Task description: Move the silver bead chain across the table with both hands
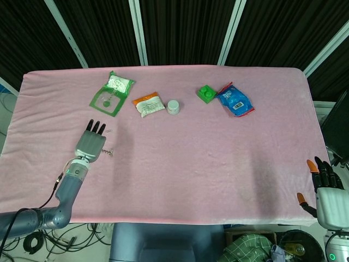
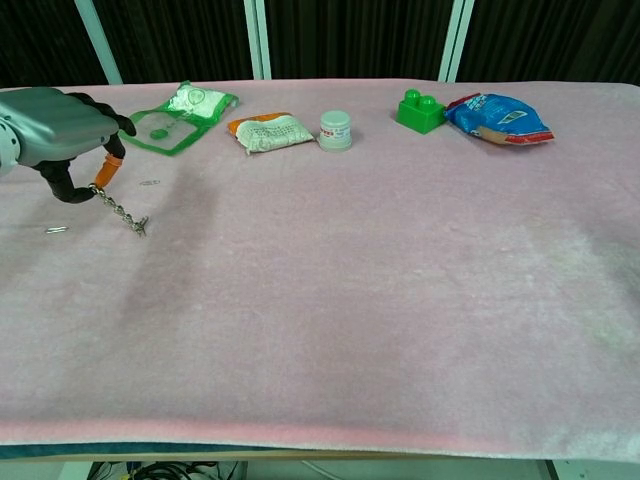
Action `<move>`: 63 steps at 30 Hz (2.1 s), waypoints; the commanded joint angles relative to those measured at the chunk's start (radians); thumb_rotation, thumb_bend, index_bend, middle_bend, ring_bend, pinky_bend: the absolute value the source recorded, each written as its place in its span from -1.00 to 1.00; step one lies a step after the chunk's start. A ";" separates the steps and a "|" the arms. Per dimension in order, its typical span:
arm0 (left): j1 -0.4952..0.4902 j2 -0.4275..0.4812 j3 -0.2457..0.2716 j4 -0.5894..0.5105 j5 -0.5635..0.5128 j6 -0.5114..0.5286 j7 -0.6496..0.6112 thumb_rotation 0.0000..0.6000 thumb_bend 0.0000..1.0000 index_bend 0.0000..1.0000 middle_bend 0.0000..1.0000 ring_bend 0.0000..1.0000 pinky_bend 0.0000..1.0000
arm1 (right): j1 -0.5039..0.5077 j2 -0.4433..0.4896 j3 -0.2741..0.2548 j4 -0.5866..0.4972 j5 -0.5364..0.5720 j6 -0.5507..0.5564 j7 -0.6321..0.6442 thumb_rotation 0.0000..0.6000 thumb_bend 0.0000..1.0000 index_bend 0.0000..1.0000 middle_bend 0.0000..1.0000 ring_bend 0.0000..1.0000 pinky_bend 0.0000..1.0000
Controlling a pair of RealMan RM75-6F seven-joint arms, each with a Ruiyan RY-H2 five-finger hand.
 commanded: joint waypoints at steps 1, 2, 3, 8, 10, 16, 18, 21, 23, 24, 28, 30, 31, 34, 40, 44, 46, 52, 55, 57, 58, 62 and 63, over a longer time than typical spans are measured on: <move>-0.003 -0.001 -0.001 -0.006 0.001 0.000 0.001 1.00 -0.24 0.19 -0.83 -1.00 -1.00 | 0.000 -0.001 0.000 -0.001 -0.002 0.002 -0.001 1.00 -0.61 -1.00 -1.00 -1.00 -0.65; -0.005 0.002 -0.001 -0.010 0.002 0.002 0.003 1.00 -0.24 0.19 -0.83 -1.00 -1.00 | -0.001 0.000 0.000 -0.002 -0.003 0.004 -0.001 1.00 -0.61 -1.00 -1.00 -1.00 -0.65; -0.005 0.004 -0.001 -0.014 0.002 0.004 0.005 1.00 -0.24 0.19 -0.83 -1.00 -1.00 | -0.001 -0.001 0.001 -0.002 -0.004 0.006 -0.001 1.00 -0.61 -1.00 -1.00 -1.00 -0.65; -0.004 0.034 -0.005 -0.050 -0.004 0.019 0.010 1.00 -0.24 0.20 -0.83 -1.00 -1.00 | -0.002 0.000 0.002 -0.003 -0.007 0.012 0.003 1.00 -0.61 -1.00 -1.00 -1.00 -0.65; -0.003 0.049 -0.006 -0.066 -0.008 0.018 0.005 1.00 -0.24 0.20 -0.83 -1.00 -1.00 | -0.002 0.000 0.002 -0.004 -0.007 0.013 0.003 1.00 -0.61 -1.00 -1.00 -1.00 -0.65; 0.004 0.120 -0.001 -0.115 -0.009 0.014 -0.009 1.00 -0.23 0.20 -0.83 -1.00 -1.00 | -0.002 -0.002 0.001 -0.004 -0.006 0.011 -0.005 1.00 -0.61 -1.00 -1.00 -1.00 -0.65; 0.009 0.149 0.002 -0.131 -0.010 0.010 -0.019 1.00 -0.23 0.20 -0.83 -1.00 -1.00 | -0.001 -0.003 0.001 -0.003 -0.005 0.008 -0.007 1.00 -0.61 -1.00 -1.00 -1.00 -0.65; 0.017 0.198 0.015 -0.151 -0.020 -0.001 -0.024 1.00 -0.23 0.20 -0.83 -1.00 -1.00 | 0.001 -0.005 0.001 -0.002 -0.002 0.003 -0.011 1.00 -0.61 -1.00 -1.00 -1.00 -0.65; 0.023 0.223 0.027 -0.157 -0.019 -0.003 -0.023 1.00 -0.23 0.20 -0.83 -1.00 -1.00 | 0.001 -0.005 0.001 -0.002 -0.001 0.003 -0.013 1.00 -0.61 -1.00 -1.00 -1.00 -0.65; 0.026 0.233 0.032 -0.160 -0.019 -0.005 -0.026 1.00 -0.23 0.20 -0.83 -1.00 -1.00 | 0.001 -0.006 0.001 -0.003 -0.001 0.004 -0.013 1.00 -0.61 -1.00 -1.00 -1.00 -0.65; 0.039 0.263 0.046 -0.163 -0.011 -0.011 -0.046 1.00 -0.23 0.20 -0.83 -1.00 -1.00 | 0.000 -0.007 0.001 -0.004 -0.001 0.005 -0.016 1.00 -0.61 -1.00 -1.00 -1.00 -0.65; 0.045 0.269 0.053 -0.159 -0.002 -0.019 -0.059 1.00 -0.23 0.20 -0.83 -1.00 -1.00 | 0.000 -0.007 0.001 -0.004 0.000 0.005 -0.017 1.00 -0.61 -1.00 -1.00 -1.00 -0.65; 0.048 0.270 0.055 -0.154 0.002 -0.023 -0.067 1.00 -0.23 0.20 -0.83 -1.00 -1.00 | 0.000 -0.007 0.001 -0.004 -0.001 0.005 -0.017 1.00 -0.61 -1.00 -1.00 -1.00 -0.65; 0.057 0.263 0.066 -0.125 0.010 -0.043 -0.090 1.00 -0.23 0.20 -0.83 -1.00 -1.00 | 0.000 -0.006 0.002 -0.004 -0.002 0.007 -0.016 1.00 -0.61 -1.00 -1.00 -1.00 -0.65; 0.065 0.233 0.074 -0.058 0.012 -0.073 -0.118 1.00 -0.22 0.20 -0.83 -1.00 -1.00 | -0.001 -0.005 0.003 -0.004 -0.001 0.010 -0.012 1.00 -0.61 -1.00 -1.00 -1.00 -0.65; 0.063 0.218 0.076 -0.024 0.018 -0.085 -0.123 1.00 -0.22 0.20 -0.83 -1.00 -1.00 | -0.001 -0.005 0.003 -0.003 -0.002 0.011 -0.010 1.00 -0.61 -1.00 -1.00 -1.00 -0.65; 0.062 0.213 0.076 -0.012 0.015 -0.087 -0.123 1.00 -0.22 0.20 -0.83 -1.00 -1.00 | -0.001 -0.005 0.003 -0.003 -0.004 0.012 -0.009 1.00 -0.61 -1.00 -1.00 -1.00 -0.65; 0.061 0.202 0.074 0.022 -0.014 -0.100 -0.121 1.00 -0.22 0.20 -0.83 -1.00 -1.00 | -0.001 -0.006 0.003 -0.001 -0.002 0.011 -0.009 1.00 -0.61 -1.00 -1.00 -1.00 -0.65; 0.059 0.194 0.069 0.035 -0.014 -0.105 -0.128 1.00 -0.22 0.20 -0.83 -1.00 -1.00 | -0.001 -0.006 0.003 -0.001 -0.001 0.010 -0.010 1.00 -0.61 -1.00 -1.00 -1.00 -0.65; 0.056 0.188 0.066 0.042 -0.009 -0.109 -0.132 1.00 -0.22 0.20 -0.83 -1.00 -1.00 | 0.000 -0.007 0.003 0.000 -0.001 0.009 -0.012 1.00 -0.61 -1.00 -1.00 -1.00 -0.65; 0.054 0.185 0.065 0.044 -0.007 -0.111 -0.132 1.00 -0.22 0.20 -0.83 -1.00 -1.00 | 0.000 -0.008 0.003 0.000 0.000 0.008 -0.013 1.00 -0.61 -1.00 -1.00 -1.00 -0.65; 0.049 0.175 0.065 0.052 -0.005 -0.120 -0.132 1.00 -0.22 0.20 -0.83 -1.00 -1.00 | 0.000 -0.008 0.003 -0.001 0.000 0.008 -0.015 1.00 -0.61 -1.00 -1.00 -1.00 -0.65; 0.049 0.172 0.065 0.055 -0.006 -0.121 -0.131 1.00 -0.22 0.20 -0.83 -1.00 -1.00 | 0.000 -0.008 0.003 0.000 0.001 0.008 -0.015 1.00 -0.61 -1.00 -1.00 -1.00 -0.65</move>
